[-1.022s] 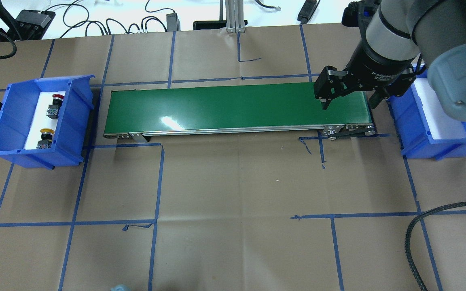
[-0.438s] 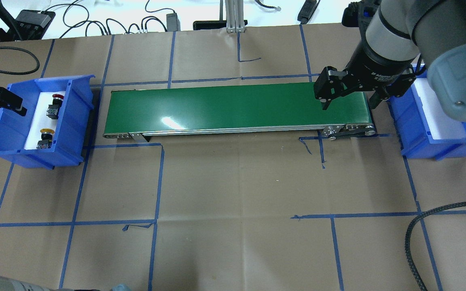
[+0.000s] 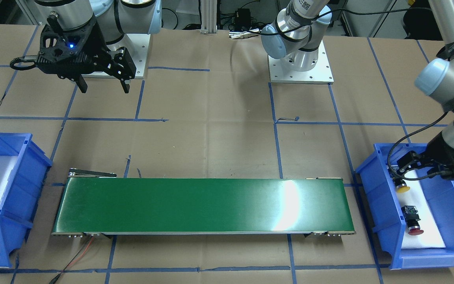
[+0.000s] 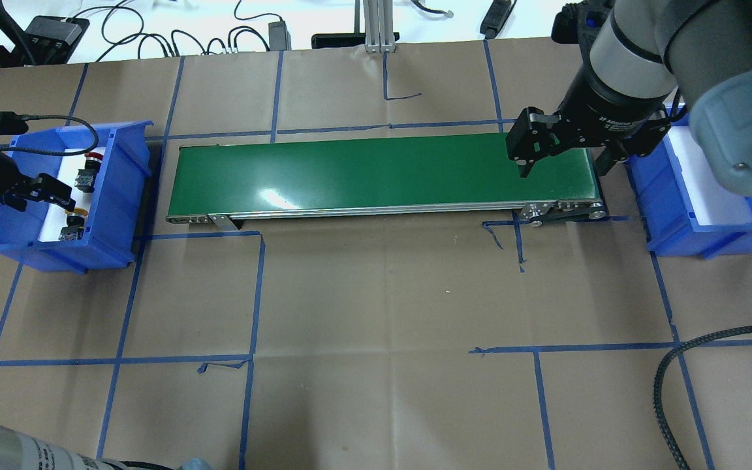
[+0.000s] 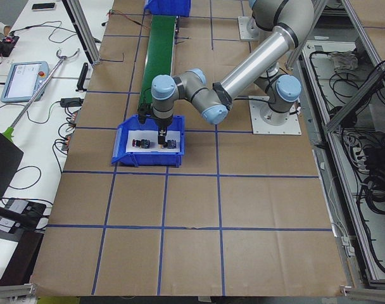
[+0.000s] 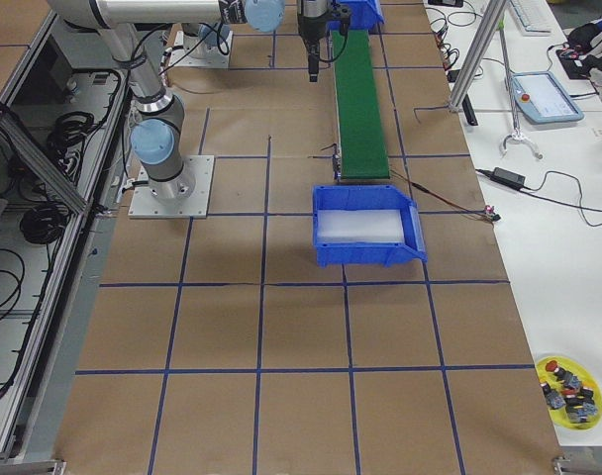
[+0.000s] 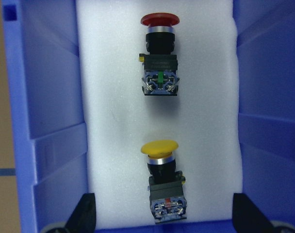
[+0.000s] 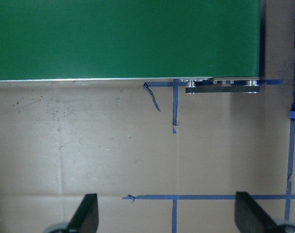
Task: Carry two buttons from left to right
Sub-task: 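Lower the left gripper and grasp the yellow-capped button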
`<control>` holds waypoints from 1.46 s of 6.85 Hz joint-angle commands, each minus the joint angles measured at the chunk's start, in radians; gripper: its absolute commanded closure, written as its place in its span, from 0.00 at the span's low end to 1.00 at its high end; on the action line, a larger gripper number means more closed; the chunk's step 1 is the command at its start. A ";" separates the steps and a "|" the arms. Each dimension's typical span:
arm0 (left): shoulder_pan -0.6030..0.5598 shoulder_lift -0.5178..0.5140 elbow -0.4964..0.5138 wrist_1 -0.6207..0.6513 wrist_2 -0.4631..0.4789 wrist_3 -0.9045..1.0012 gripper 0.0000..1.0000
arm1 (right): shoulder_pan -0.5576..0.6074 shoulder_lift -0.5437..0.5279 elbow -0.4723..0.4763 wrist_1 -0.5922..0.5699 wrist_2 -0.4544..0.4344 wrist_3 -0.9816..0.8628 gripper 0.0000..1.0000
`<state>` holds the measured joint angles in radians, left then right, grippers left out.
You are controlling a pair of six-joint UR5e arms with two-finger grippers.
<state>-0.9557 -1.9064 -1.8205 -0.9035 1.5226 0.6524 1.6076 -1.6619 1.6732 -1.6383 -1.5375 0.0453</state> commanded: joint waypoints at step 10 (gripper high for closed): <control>0.018 0.010 -0.018 -0.005 0.005 -0.024 1.00 | 0.002 0.002 0.000 0.000 0.002 0.004 0.00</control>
<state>-0.9361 -1.9266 -1.8689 -0.8585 1.5285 0.6343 1.6079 -1.6695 1.6748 -1.6383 -1.5448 0.0470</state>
